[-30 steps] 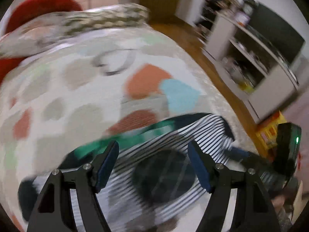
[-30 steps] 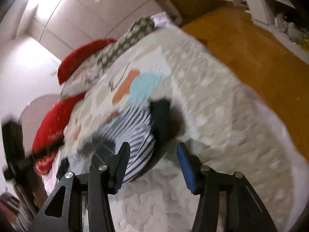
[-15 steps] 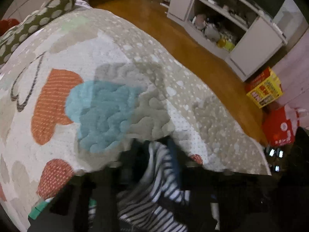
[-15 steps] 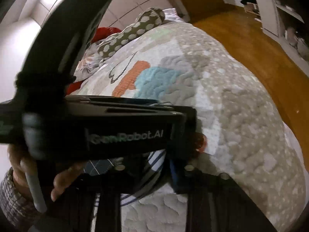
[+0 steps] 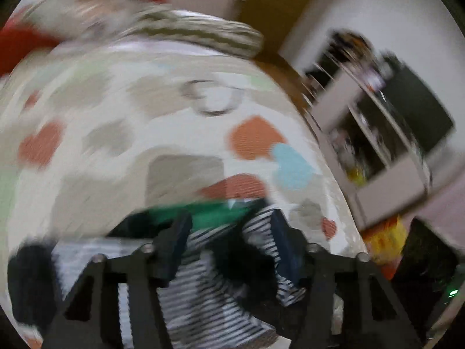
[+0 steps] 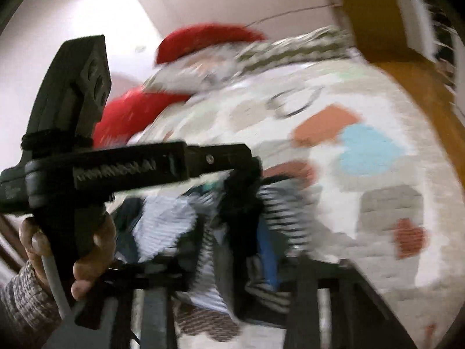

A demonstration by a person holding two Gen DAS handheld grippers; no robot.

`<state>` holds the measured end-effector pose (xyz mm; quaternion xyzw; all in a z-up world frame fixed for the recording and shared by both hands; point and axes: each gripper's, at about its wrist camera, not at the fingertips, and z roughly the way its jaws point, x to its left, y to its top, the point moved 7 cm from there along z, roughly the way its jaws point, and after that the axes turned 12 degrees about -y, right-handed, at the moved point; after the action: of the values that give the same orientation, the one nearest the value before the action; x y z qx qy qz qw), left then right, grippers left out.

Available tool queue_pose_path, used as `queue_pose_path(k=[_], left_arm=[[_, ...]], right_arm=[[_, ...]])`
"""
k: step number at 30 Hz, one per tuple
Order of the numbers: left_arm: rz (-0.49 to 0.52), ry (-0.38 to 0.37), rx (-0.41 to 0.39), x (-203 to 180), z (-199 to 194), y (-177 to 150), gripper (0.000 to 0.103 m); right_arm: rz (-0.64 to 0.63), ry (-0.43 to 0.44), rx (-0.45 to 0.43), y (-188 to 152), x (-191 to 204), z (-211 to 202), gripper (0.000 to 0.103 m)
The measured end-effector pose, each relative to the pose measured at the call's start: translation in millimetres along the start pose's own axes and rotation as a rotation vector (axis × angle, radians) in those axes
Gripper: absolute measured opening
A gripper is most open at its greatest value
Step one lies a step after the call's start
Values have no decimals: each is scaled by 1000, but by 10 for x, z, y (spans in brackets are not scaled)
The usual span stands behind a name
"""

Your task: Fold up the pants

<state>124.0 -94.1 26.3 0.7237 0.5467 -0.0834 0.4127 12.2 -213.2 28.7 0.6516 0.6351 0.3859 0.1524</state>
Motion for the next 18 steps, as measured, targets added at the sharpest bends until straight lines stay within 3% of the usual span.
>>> queue_pose_path(k=[4, 8, 9, 10, 12, 15, 18], left_arm=[[-156, 29, -98, 445, -552, -260, 62], [-195, 128, -219, 651, -1095, -600, 68], [-204, 151, -237, 715, -1169, -677, 68], [-218, 178, -249, 784, -1217, -749, 68], [-226, 225, -260, 912, -1291, -848, 68], [-221, 315, -263, 1086, -1343, -956, 68], [-232, 377, -216, 1275, -1326, -1106, 68]], right_arm=[[-87, 45, 88, -220, 406, 160, 54], [-76, 52, 46, -185, 406, -122, 54], [-59, 22, 32, -133, 334, -193, 52], [-42, -39, 17, -45, 235, -248, 38], [-40, -112, 25, 58, 157, -225, 24], [-22, -154, 86, 125, 150, 56, 23], [-27, -170, 163, 50, 229, 410, 23]])
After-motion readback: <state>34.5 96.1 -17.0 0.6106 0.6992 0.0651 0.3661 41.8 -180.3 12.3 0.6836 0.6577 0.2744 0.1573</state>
